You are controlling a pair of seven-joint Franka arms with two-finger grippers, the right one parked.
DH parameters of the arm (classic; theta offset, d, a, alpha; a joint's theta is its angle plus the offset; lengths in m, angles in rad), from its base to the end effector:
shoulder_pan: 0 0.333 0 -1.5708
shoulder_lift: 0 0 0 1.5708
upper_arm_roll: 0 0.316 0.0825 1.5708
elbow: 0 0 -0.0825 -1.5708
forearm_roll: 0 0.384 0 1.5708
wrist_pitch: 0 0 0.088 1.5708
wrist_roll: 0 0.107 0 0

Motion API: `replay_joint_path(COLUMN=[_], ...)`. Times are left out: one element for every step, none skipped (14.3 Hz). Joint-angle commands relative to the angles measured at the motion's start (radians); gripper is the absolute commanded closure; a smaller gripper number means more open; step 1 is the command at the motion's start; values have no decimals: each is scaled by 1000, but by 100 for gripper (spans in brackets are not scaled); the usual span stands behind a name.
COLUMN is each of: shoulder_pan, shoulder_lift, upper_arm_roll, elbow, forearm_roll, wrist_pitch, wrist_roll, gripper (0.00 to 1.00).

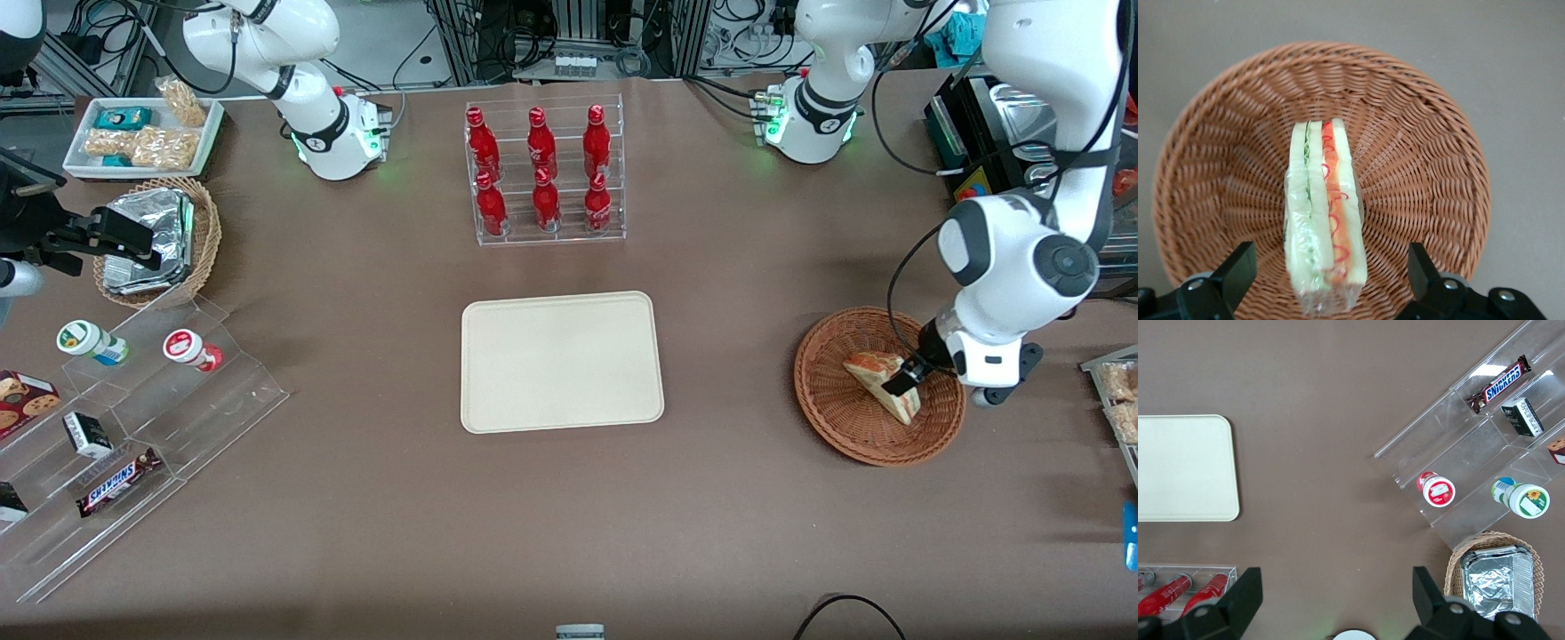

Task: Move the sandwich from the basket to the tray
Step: 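Lower the left gripper and close it on the wrapped sandwich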

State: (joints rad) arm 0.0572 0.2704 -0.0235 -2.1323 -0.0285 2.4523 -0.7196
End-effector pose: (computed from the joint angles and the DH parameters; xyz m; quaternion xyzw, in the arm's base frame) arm 0.5764 0.0196 0.2847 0.9253 0.3781 0.0192 0.0201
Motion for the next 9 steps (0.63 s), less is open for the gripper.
replay_joint_path(shoulder_pan=[-3,-3,-7,-14,-19,-19,-32,-68,-107], shoulder_lift=[53,56,50,38,23,-2,-22,-34,-28], upper_arm_roll=[0,0,0,0,0,-3,-7,-15,-18], elbow=[5,3,2,8,18,43,83,130,199], forearm_roll=[-11,-5,1,13,47,94,123,128,134], wrist_pitch=[21,13,-2,-51,-109,-178,-273,-359,-437], wrist_roll=[-49,-38,-37,-35,-35,-35,-34,-31,-14], gripper=[20,55,78,89,94,97,99,99,99])
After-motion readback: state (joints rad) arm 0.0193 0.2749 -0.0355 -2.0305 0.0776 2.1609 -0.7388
